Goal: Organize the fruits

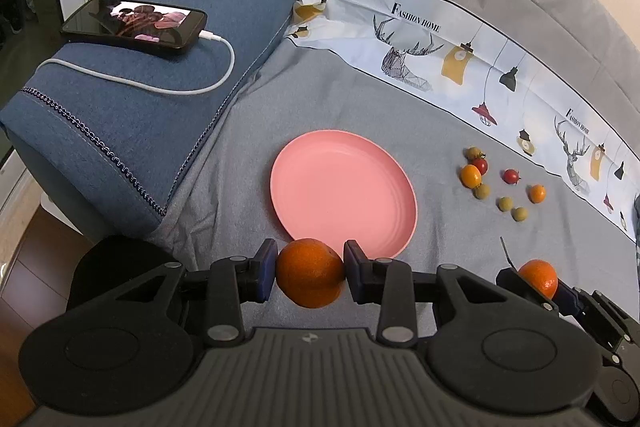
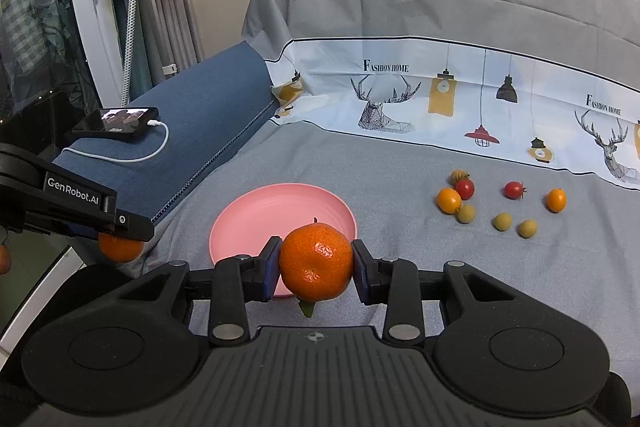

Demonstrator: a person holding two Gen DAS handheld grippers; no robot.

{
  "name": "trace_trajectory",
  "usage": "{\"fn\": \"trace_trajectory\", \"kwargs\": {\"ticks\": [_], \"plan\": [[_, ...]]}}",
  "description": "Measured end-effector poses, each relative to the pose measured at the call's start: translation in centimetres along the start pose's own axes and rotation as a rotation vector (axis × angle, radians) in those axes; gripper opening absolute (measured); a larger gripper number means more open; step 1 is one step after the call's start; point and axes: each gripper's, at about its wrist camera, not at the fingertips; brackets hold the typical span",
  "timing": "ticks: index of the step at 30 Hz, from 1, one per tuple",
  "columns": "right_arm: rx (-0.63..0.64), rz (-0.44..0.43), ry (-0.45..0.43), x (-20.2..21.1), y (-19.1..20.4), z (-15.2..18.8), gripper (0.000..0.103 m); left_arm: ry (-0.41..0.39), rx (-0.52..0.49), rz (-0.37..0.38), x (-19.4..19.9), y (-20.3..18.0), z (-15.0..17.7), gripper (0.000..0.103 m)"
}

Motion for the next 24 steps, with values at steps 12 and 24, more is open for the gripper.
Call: {"fn": "trace_trajectory", "kwargs": {"ticks": [12, 24], "plan": [[0.002, -0.001, -0.001, -0.03, -0.01, 0.02, 0.038, -0.002, -0.003, 0.002, 0.11, -0.17, -0.04, 0.040], [0.001, -0.001, -0.002, -0.05, 0.03, 0.04, 0.038, -0.002, -0.004, 0.004, 0.17, -0.16, -0.08, 0.040]]}}
Point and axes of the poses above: each gripper's, at about its wrist camera, not at the fingertips, and x roughly against the way its jaws point, y to its left, z to its underside, and after that the axes turned 5 degrees about x, right-handed
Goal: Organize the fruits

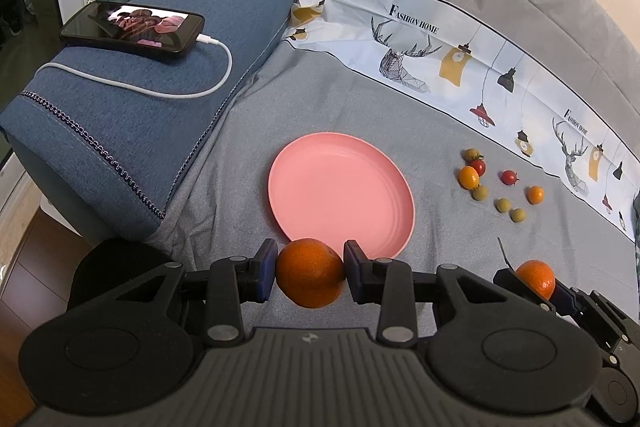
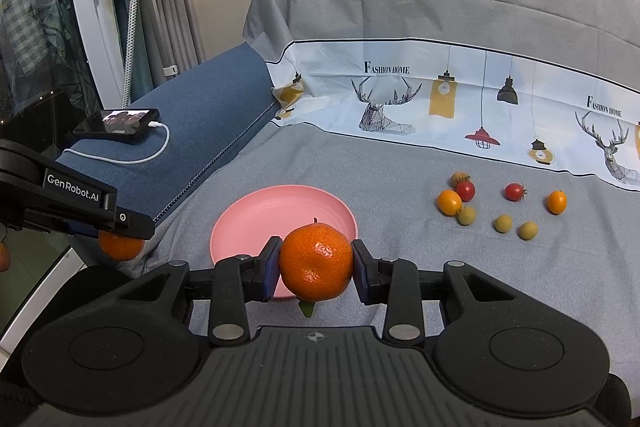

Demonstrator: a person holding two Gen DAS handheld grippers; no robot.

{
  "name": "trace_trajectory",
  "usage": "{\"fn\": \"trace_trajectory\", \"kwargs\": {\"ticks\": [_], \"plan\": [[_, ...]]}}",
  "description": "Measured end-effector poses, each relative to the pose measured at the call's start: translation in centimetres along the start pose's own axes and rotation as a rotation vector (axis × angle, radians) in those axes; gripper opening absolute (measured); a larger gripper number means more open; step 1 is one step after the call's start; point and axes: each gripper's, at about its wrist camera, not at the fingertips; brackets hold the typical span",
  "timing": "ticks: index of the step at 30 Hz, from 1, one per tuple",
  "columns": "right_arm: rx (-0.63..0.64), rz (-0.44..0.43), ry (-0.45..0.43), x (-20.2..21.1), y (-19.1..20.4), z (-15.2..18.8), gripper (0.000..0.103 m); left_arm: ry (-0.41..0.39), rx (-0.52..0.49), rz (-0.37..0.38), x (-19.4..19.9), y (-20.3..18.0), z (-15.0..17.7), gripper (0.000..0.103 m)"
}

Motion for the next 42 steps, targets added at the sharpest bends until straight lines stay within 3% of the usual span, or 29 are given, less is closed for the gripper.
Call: {"fn": "trace_trajectory", "kwargs": {"ticks": [42], "plan": [[-0.004, -0.006, -0.003, 0.05, 0.05, -0.19, 0.038, 0.002, -0.002, 0.002, 0.09, -0.16, 0.15, 0.040]]}}
Point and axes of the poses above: each gripper's, at about its wrist camera, not at the fingertips, and x roughly against the way its jaws point, y to its left, z to its underside, and after that the axes turned 5 degrees about x, right-handed
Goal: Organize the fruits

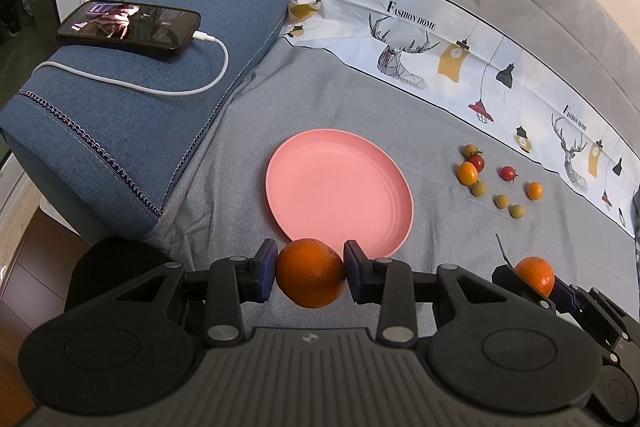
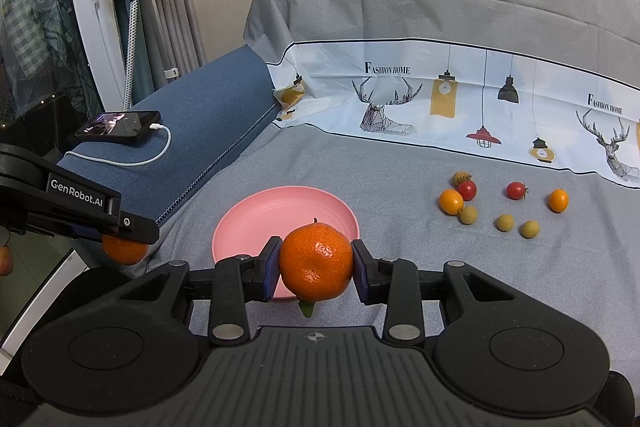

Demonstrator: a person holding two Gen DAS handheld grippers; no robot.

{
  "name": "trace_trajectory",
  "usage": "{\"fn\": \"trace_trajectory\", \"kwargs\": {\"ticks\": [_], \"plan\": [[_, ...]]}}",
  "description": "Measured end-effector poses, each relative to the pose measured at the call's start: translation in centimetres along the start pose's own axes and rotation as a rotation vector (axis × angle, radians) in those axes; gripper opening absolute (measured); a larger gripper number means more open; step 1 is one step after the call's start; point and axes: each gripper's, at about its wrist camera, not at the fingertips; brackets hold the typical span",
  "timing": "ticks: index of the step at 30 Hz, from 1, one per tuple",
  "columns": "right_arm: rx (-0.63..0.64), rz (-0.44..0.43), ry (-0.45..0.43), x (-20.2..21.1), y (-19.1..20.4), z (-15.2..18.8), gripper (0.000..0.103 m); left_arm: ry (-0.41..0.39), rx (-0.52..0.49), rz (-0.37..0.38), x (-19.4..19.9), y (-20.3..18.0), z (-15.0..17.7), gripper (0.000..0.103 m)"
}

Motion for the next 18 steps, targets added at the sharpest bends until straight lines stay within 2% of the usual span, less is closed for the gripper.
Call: {"fn": "trace_trajectory", "kwargs": {"ticks": [18], "plan": [[-0.002, -0.002, 0.000, -0.01, -0.02, 0.02, 0.038, 0.001, 0.000, -0.001, -0.05, -0.11, 0.07, 0.040]]}}
Point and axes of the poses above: each gripper's, at about its wrist camera, not at the fingertips, and x roughly against the way its jaws point, y to its left, z to its underside, and after that the axes turned 5 degrees about x, right-handed
